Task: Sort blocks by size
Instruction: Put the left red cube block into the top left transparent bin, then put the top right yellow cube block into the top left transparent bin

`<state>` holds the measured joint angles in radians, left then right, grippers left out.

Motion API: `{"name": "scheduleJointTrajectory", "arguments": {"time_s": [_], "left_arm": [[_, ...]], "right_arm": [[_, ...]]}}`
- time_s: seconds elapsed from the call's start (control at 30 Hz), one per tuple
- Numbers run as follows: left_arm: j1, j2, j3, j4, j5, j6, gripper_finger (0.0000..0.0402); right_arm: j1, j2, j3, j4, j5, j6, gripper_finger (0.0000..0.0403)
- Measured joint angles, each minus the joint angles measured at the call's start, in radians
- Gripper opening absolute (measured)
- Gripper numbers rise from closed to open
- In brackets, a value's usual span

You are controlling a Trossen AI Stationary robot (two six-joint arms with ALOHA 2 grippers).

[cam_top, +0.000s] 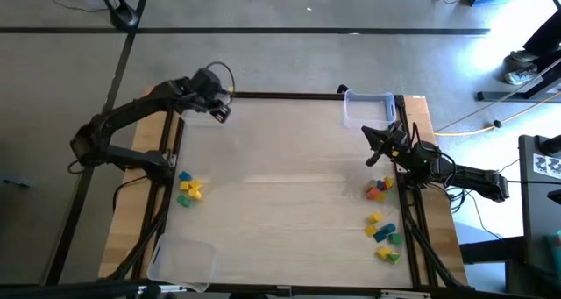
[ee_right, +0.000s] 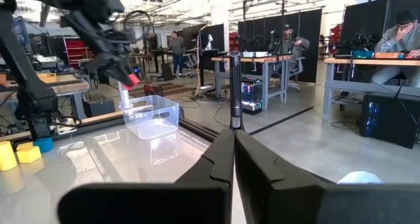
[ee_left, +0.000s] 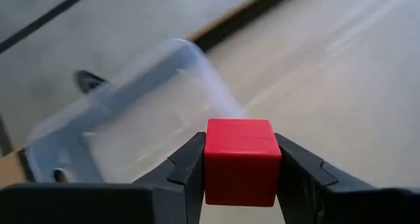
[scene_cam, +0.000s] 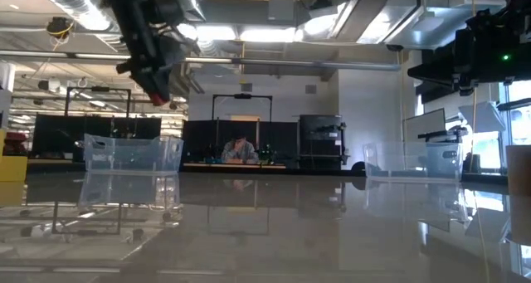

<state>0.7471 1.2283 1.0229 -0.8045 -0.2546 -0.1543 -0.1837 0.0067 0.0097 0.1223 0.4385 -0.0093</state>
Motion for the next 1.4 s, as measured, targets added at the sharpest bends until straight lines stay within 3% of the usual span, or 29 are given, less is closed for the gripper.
{"name": "scheduleJointTrajectory", "arguments": {"time_s": [0.2, 0.43, 0.7, 1.13, 1.4], "left_arm": [[0.124, 0.022, -0.067, 0.074, 0.001, 0.037, 0.0133], [0.166, 0.062, -0.084, 0.093, 0.002, 0.048, 0.0134], [0.166, 0.073, -0.084, 0.104, 0.003, 0.059, 0.0139], [0.171, 0.070, -0.058, 0.104, 0.004, 0.084, 0.0228], [0.024, -0.001, 0.072, -0.048, 0.106, 0.112, 0.0222]], "right_arm": [[0.000, 0.000, 0.000, -0.018, 0.000, 0.000, 0.0017], [0.000, 0.000, 0.000, -0.017, 0.025, -0.001, 0.0017], [0.000, 0.000, 0.000, -0.026, 0.025, -0.001, 0.0017], [0.000, 0.000, 0.000, -0.027, 0.025, -0.003, 0.0017], [0.000, 0.000, 0.000, -0.027, 0.025, -0.004, 0.0017]]}}
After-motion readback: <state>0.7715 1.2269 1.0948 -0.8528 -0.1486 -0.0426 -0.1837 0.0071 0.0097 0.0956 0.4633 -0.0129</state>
